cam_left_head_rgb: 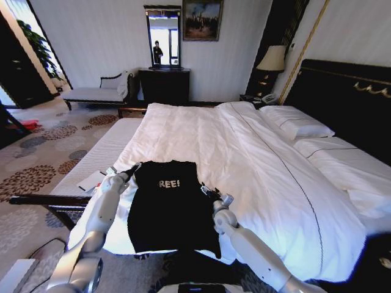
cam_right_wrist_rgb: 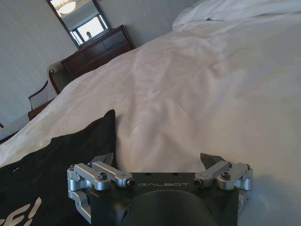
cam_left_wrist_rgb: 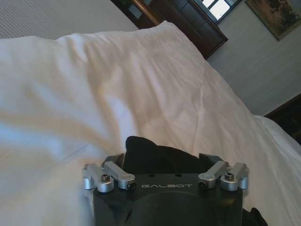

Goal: Fold the clothes on the bed.

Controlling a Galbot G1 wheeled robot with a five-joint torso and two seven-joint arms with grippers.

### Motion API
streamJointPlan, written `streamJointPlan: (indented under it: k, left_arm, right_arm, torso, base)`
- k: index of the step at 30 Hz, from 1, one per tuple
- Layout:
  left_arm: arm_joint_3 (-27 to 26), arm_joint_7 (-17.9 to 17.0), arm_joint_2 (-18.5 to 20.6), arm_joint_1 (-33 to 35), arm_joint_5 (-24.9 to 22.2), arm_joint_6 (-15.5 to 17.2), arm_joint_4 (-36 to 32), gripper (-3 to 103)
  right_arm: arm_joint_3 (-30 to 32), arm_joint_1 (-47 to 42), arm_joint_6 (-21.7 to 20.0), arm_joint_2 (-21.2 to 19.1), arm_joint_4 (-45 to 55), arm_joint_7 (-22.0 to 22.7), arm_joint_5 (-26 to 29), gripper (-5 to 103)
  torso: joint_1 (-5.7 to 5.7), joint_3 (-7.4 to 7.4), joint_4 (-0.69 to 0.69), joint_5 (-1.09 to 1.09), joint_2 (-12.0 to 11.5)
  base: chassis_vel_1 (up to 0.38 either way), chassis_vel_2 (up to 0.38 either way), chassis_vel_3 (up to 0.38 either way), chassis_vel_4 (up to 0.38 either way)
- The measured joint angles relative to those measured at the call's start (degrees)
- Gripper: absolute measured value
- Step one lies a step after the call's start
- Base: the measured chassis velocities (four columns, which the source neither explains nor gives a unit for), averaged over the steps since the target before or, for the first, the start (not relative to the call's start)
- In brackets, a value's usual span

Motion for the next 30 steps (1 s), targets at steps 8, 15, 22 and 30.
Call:
streamJointPlan:
  k: [8, 15, 22, 30]
  left_arm:
    - [0.0, 1.71, -0.5, -0.94, 2.01, -1.0, 2.51, 59]
    - [-0.25, 2.31, 0.15, -0.41, 2.32, -1.76, 2.33, 32]
    - [-0.25, 2.33, 1.18, -0.01, 2.33, -1.96, 1.98, 11]
    - [-0.05, 2.62, 2.44, -0.91, 2.0, -2.29, 1.98, 0]
  right_arm:
    - [-0.02, 0.3, 0.01, 0.07, -0.49, 0.01, 0.03, 100]
    - [-0.22, 0.89, 0.02, 0.49, -1.04, -0.02, 0.08, 100]
    - [-0.28, 1.01, 0.02, 0.55, -1.06, -0.04, 0.13, 100]
    - [-0.37, 1.2, 0.02, 0.44, -1.12, -0.06, 0.16, 100]
  torso:
    - [0.0, 0.0, 0.01, 0.0, 0.0]
    - [0.0, 0.0, 0.0, -0.01, 0.0]
    - [0.0, 0.0, 0.0, -0.01, 0.0]
    - [0.0, 0.0, -0.01, 0.0, 0.0]
  base:
    - [0.0, 0.0, 0.0, 0.0]
    - [0.0, 0.0, 0.0, 0.0]
    - [0.0, 0.0, 0.0, 0.0]
    - [0.0, 0.0, 0.0, 0.0]
